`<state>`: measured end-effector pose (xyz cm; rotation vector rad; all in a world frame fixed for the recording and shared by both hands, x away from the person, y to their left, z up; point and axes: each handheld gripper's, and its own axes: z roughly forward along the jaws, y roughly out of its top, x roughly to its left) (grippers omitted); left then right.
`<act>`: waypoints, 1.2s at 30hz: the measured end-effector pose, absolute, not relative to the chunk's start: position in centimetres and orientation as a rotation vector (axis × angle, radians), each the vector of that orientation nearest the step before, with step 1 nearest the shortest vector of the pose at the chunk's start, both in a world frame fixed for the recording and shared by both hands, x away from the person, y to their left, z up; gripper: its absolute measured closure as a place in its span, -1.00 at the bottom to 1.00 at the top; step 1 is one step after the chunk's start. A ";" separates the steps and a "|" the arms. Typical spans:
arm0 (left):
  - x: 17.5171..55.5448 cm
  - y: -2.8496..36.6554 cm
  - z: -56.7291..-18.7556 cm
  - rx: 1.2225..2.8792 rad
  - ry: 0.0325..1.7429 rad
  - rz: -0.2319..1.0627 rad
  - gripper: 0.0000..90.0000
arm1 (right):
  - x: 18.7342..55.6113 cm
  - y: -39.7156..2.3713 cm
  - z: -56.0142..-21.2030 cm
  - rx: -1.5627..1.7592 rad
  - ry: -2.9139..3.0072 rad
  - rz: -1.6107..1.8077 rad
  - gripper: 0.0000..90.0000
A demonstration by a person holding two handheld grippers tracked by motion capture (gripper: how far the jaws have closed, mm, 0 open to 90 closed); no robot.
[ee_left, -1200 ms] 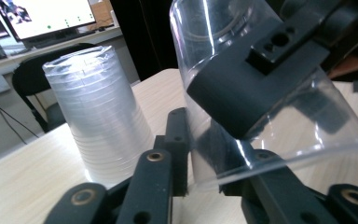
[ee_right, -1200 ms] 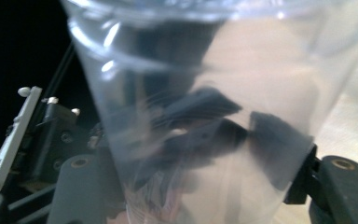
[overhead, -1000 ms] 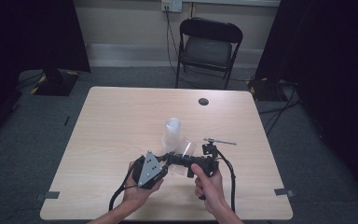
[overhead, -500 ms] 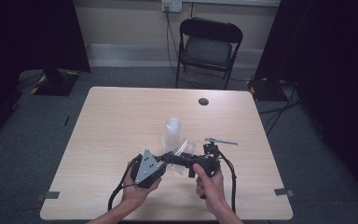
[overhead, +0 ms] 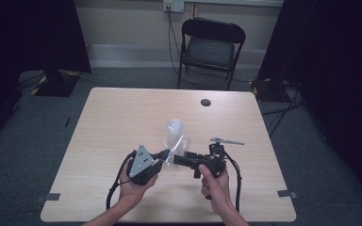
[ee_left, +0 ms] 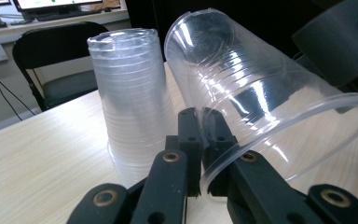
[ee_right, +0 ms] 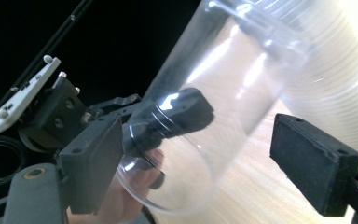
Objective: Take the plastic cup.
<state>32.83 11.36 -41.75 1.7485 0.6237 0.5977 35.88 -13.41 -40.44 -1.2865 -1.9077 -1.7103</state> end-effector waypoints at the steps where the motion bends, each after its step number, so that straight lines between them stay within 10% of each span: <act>1: 32.9 11.6 -41.7 1.747 0.632 0.588 0.94 | 35.9 -13.5 -40.4 -1.286 -1.913 -1.712 -0.61; 36: 34.4 12.7 -41.5 1.861 0.663 0.325 0.95 | 35.0 -15.0 -38.5 -1.176 -2.348 -1.820 -0.56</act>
